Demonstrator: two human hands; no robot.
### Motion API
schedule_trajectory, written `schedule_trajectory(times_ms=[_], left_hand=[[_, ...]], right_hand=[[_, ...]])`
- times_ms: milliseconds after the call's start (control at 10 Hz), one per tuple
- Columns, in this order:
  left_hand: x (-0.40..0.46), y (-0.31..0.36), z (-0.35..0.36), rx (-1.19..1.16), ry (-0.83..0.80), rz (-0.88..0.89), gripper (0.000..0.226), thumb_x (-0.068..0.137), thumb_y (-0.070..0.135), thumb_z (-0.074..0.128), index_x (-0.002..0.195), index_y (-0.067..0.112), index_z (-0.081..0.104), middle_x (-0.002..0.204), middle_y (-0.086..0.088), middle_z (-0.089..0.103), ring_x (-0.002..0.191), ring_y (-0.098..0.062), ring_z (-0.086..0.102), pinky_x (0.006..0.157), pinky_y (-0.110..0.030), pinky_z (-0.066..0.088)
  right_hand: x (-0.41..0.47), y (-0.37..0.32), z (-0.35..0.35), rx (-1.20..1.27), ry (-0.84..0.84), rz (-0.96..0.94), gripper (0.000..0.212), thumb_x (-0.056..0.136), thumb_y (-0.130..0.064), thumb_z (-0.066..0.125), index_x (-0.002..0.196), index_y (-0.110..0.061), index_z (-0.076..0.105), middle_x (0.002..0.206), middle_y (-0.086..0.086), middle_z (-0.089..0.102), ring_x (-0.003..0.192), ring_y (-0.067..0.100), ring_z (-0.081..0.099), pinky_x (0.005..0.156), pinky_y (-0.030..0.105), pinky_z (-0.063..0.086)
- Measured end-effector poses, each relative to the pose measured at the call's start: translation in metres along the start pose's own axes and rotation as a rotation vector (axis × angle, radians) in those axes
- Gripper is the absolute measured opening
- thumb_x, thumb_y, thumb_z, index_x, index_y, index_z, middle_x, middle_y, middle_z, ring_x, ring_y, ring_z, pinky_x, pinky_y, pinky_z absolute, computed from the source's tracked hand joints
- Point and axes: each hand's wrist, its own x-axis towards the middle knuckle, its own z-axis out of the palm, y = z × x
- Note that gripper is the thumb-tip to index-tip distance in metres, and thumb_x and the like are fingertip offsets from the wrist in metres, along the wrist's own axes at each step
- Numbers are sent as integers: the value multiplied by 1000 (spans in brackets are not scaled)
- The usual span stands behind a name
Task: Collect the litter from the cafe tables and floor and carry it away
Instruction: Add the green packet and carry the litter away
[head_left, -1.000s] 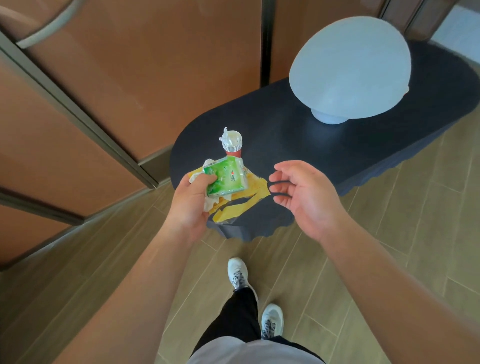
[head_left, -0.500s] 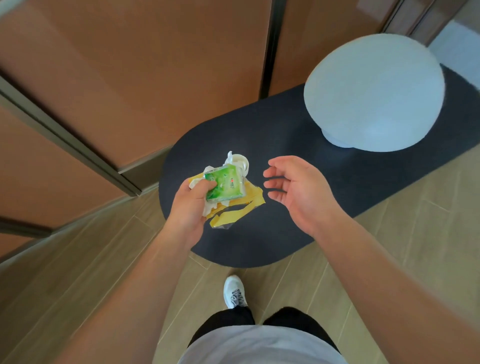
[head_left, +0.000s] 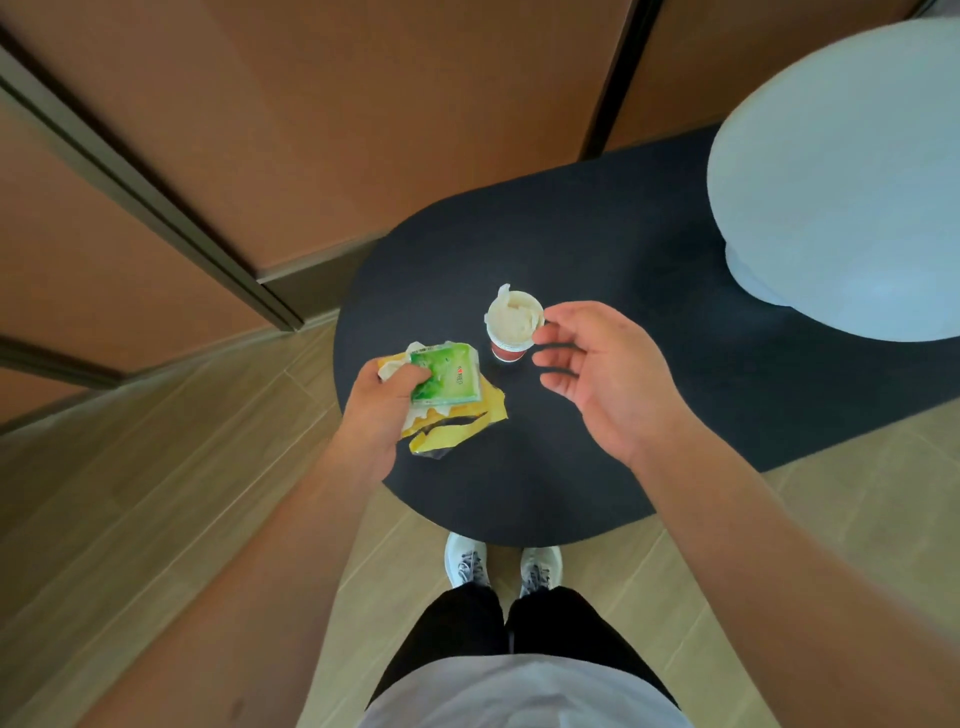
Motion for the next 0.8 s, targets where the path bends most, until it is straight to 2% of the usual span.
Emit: schedule_trajectory(times_ms=[200,300,500,600,700,800], left_hand=[[33,-30,19,14,29,-49,23,88,31,73,106,27,59,98,-2,76,81,-18,78,68,-35,60],[48,-41,25,48,1,-35,26,87,33,75,107,28,59,102,-1,76,88,-19,77,81,-41,62],[62,-59,26,147,-17,36,45,84,35,81,121,28,55,115,4,69,101,-18,71,81,-38,60],[54,-54,27,193,-8,63,66,85,44,79,140,34,44,130,9,60,113,-15,63,85,-30,52],[42,-43,27,211,40,105,81,89,47,74,154,35,29,152,4,42,124,-9,45,91,-30,42],[23,-21,24,131,114,152,69,92,46,70,151,32,38,152,5,45,131,-12,47,101,-33,41]], right_hand=[[35,25,-8,-14,-15,32,13,91,-22,59,97,-15,68,81,-1,69,69,12,64,64,27,52],[49,40,-13,-11,-14,46,12,91,-22,59,97,-16,68,79,-2,70,70,13,64,63,27,53],[60,64,-23,-14,17,76,11,90,-21,60,93,-16,69,78,-2,70,69,14,64,63,27,52],[54,63,-24,-11,33,86,10,90,-21,60,91,-17,69,77,-3,70,68,13,64,63,27,52],[43,54,-21,-14,36,86,11,91,-21,60,93,-16,70,77,-3,71,69,13,65,61,26,53],[27,35,-15,-2,30,75,12,91,-20,59,97,-15,69,78,-1,70,69,13,64,61,26,53]])
